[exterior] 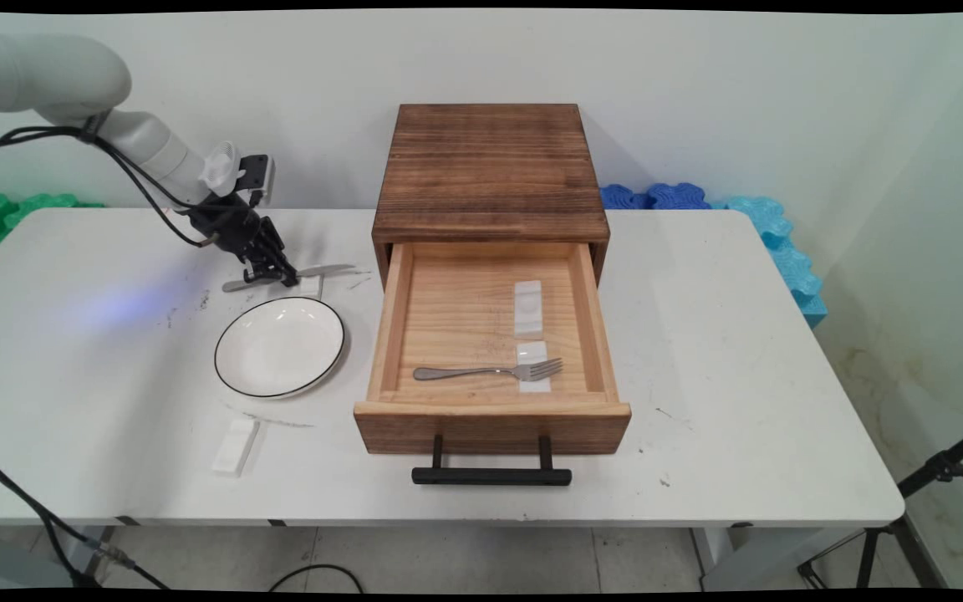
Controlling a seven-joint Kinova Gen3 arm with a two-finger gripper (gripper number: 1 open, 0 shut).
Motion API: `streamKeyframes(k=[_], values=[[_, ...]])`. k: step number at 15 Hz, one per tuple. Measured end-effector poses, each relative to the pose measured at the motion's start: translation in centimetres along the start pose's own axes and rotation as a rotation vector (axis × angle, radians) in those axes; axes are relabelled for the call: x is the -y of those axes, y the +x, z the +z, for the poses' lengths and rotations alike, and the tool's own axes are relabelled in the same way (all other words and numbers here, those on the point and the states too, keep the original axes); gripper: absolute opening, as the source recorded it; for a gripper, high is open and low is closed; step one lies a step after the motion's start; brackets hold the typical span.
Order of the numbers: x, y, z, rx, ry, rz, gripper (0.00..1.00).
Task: Place the picked object into the drawer
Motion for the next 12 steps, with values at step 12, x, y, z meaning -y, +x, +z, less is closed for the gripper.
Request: streamKeyframes(k=[12], values=[[-1.2, 0.2, -3.8, 0.002, 0.032, -0.003, 0.0]])
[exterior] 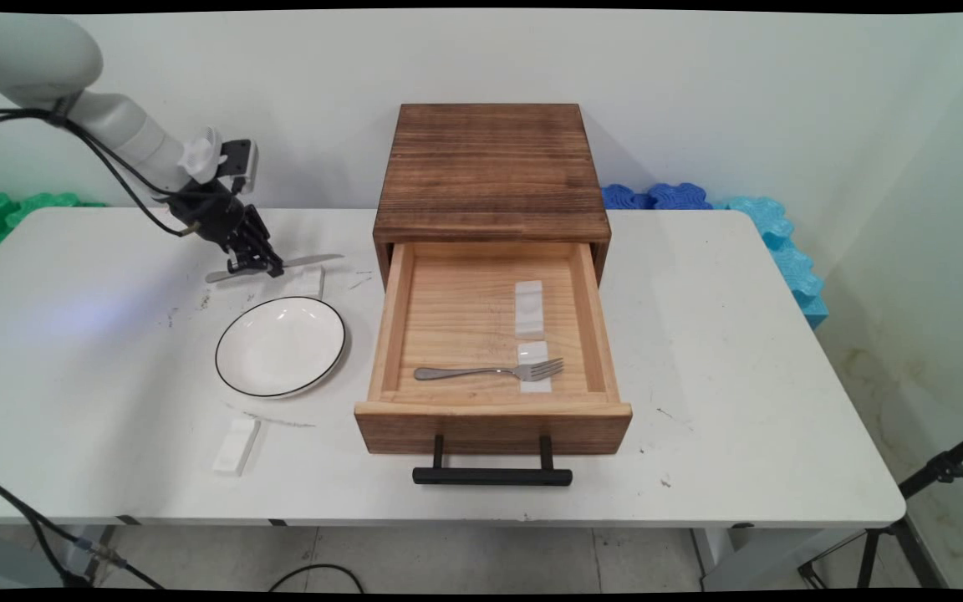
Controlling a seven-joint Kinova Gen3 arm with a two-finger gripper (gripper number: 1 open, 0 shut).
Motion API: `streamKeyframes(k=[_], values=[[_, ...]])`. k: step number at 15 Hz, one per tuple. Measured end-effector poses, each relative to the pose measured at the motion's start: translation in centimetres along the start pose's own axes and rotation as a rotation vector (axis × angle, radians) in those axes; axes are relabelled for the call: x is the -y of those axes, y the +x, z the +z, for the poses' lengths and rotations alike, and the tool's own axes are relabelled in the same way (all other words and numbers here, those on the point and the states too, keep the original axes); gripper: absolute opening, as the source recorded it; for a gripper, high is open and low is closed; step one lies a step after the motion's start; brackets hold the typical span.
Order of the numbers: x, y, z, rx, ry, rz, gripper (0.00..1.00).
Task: Place the picked object into the drawer
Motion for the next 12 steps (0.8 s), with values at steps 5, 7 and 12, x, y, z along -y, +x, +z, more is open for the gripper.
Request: streamKeyframes(k=[5, 7, 12], values=[[-1.6, 1.0, -3.1, -0.013, 0.004, 0.025, 0.0], [-2.4, 1.6, -4.4, -0.021, 0.003, 0.039, 0.0], [-4.8, 3.6, -7.2, -0.048, -0.006, 0.072, 0.0]])
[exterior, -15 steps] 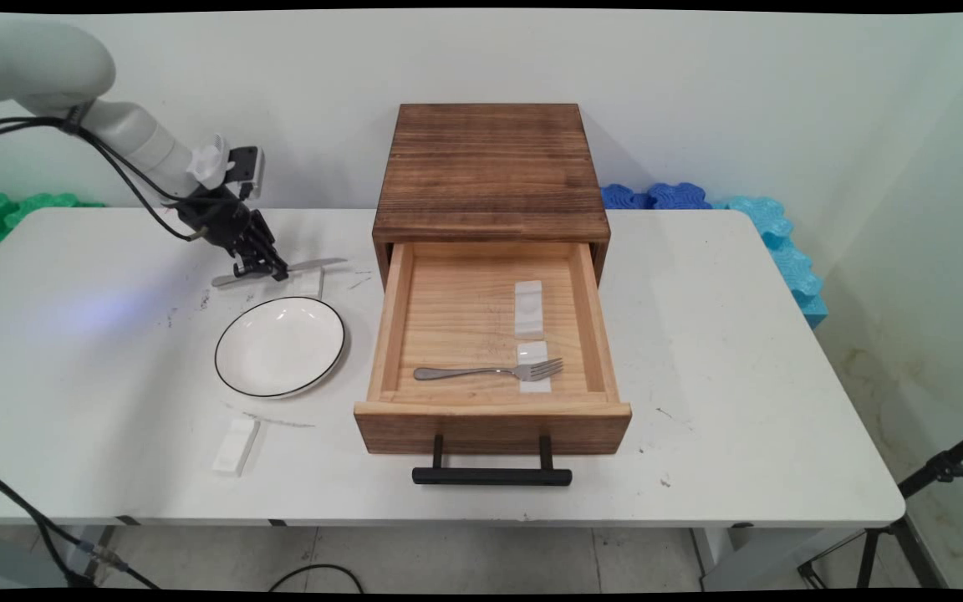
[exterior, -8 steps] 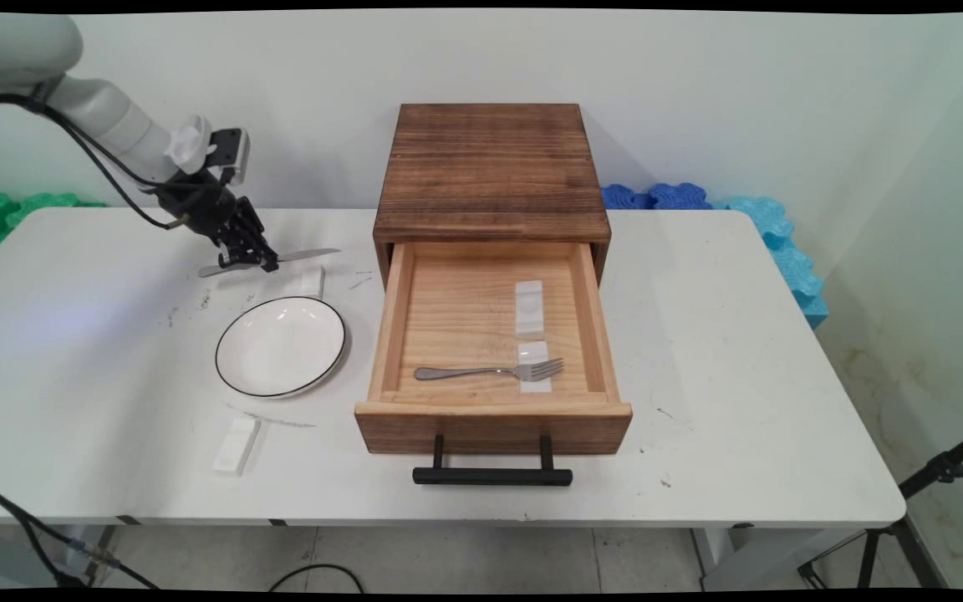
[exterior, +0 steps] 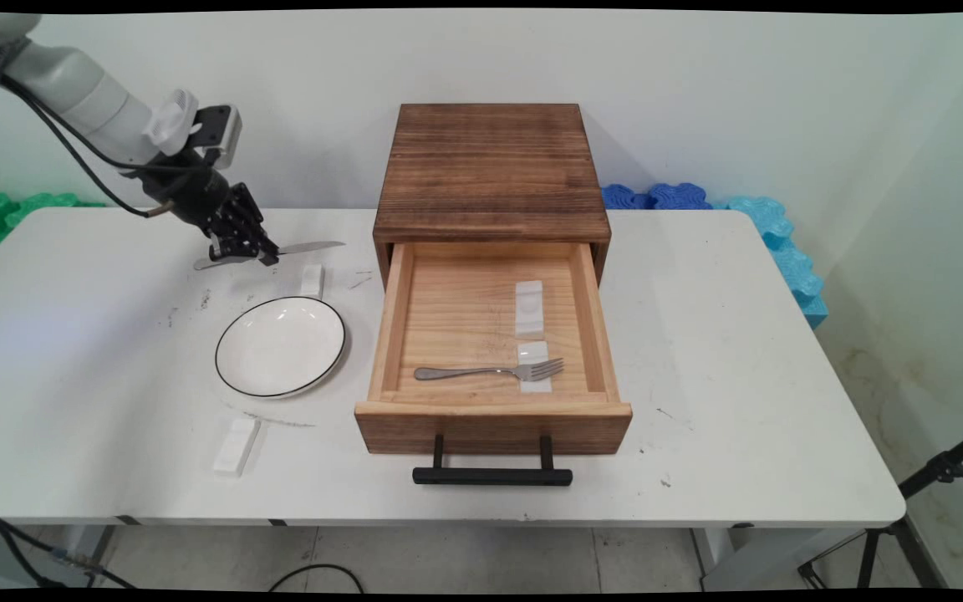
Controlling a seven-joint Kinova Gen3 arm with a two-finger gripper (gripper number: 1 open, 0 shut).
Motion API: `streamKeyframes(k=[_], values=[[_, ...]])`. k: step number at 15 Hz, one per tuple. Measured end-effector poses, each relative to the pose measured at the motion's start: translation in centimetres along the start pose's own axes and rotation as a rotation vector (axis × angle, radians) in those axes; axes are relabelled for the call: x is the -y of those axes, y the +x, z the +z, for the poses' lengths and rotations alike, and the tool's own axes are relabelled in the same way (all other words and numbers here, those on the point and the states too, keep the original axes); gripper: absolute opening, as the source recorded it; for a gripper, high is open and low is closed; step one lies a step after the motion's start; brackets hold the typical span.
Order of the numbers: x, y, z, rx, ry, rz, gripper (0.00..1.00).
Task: Place the picked object into the drawer
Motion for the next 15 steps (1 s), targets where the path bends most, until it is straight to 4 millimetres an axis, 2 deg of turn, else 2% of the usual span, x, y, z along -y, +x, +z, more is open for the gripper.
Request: streamKeyframes(k=[8, 15], values=[[-3.1, 4.7, -2.9, -0.057, -0.008, 0.049, 0.0], [-5.2, 8.6, -3.5, -0.102, -0.011, 0.086, 0.0]])
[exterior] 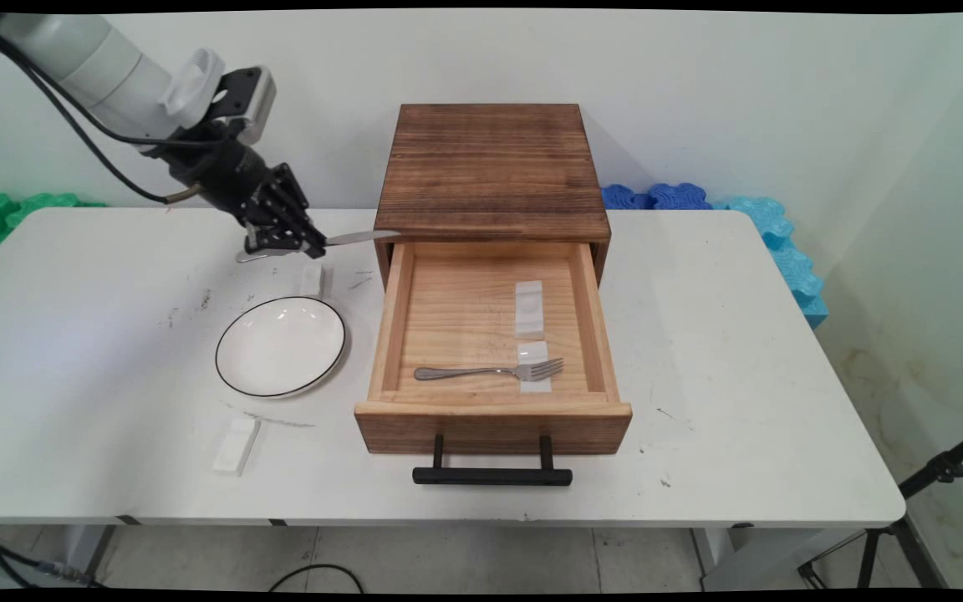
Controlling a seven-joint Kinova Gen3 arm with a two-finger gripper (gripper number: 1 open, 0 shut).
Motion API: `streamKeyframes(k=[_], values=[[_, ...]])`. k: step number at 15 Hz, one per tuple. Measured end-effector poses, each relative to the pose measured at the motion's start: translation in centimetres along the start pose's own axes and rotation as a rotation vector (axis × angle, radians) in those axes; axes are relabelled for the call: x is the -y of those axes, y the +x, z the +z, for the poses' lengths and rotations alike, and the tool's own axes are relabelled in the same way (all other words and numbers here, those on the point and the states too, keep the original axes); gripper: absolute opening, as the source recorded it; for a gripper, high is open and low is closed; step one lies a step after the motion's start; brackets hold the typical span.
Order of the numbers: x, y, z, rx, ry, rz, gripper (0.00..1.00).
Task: Place the picked object into the drawer
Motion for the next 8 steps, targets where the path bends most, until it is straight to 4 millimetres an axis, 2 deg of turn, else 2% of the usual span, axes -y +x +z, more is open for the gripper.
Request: streamKeyframes(k=[8], values=[[-1.3, 4.5, 1.2, -0.041, 0.008, 0.034, 0.0]])
